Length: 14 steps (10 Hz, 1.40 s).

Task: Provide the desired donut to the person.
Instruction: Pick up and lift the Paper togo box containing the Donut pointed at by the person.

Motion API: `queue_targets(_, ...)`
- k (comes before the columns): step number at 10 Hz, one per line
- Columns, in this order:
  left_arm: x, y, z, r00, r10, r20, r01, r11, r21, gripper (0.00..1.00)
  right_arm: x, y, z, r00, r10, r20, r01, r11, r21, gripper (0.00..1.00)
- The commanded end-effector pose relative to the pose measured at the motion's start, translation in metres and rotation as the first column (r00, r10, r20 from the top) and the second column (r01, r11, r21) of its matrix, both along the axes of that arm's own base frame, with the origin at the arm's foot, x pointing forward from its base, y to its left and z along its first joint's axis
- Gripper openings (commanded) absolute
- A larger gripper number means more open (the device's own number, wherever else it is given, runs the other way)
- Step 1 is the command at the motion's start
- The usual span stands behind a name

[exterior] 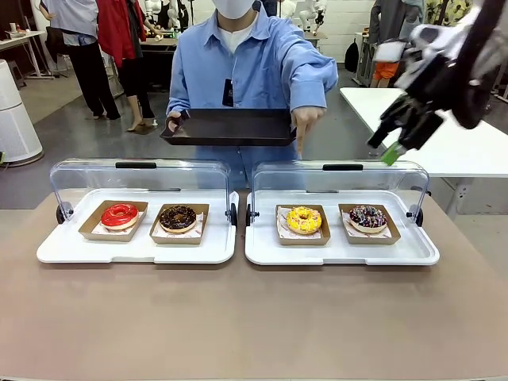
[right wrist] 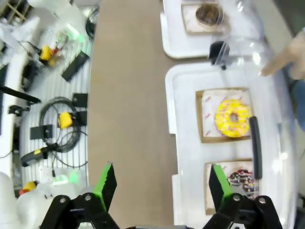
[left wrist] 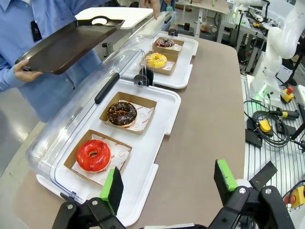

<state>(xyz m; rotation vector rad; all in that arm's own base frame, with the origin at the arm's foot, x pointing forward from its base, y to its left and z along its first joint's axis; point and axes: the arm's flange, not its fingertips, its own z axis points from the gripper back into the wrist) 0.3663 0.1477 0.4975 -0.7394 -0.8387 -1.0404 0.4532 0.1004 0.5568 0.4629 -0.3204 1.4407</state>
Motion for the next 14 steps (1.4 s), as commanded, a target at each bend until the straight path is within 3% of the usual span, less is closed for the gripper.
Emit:
queue_targets(1, 0.0, 0.001, 0.0, 1.0, 0.0, 0.019, 0.0, 1.0, -0.019, 1.0, 0.019, 0.033, -0.028, 1.0, -0.028, 0.01, 0.029, 0.987, -0.157, 1.0)
queue_targets(4, 0.0, 0.001, 0.0, 1.0, 0.0, 0.019, 0.0, 1.0, -0.019, 1.0, 0.014, 0.072, -0.068, 0.999, 0.005, 0.043, 0.007, 0.961, -0.278, 1.0)
queue_targets(6, 0.0, 0.001, 0.0, 1.0, 0.0, 0.019, 0.0, 1.0, -0.019, 1.0, 0.008, 0.082, -0.082, 0.999, 0.028, 0.016, -0.022, 0.961, -0.275, 1.0)
queue_targets(8, 0.0, 0.001, 0.0, 1.0, 0.0, 0.019, 0.0, 1.0, -0.019, 1.0, 0.002, 0.075, -0.083, 0.998, 0.054, -0.011, -0.055, 0.973, -0.223, 1.0)
queue_targets(14, 0.0, 0.001, 0.0, 1.0, 0.0, 0.019, 0.0, 1.0, -0.019, 1.0, 0.009, 0.083, -0.084, 0.999, 0.051, 0.005, -0.048, 0.963, -0.265, 1.0)
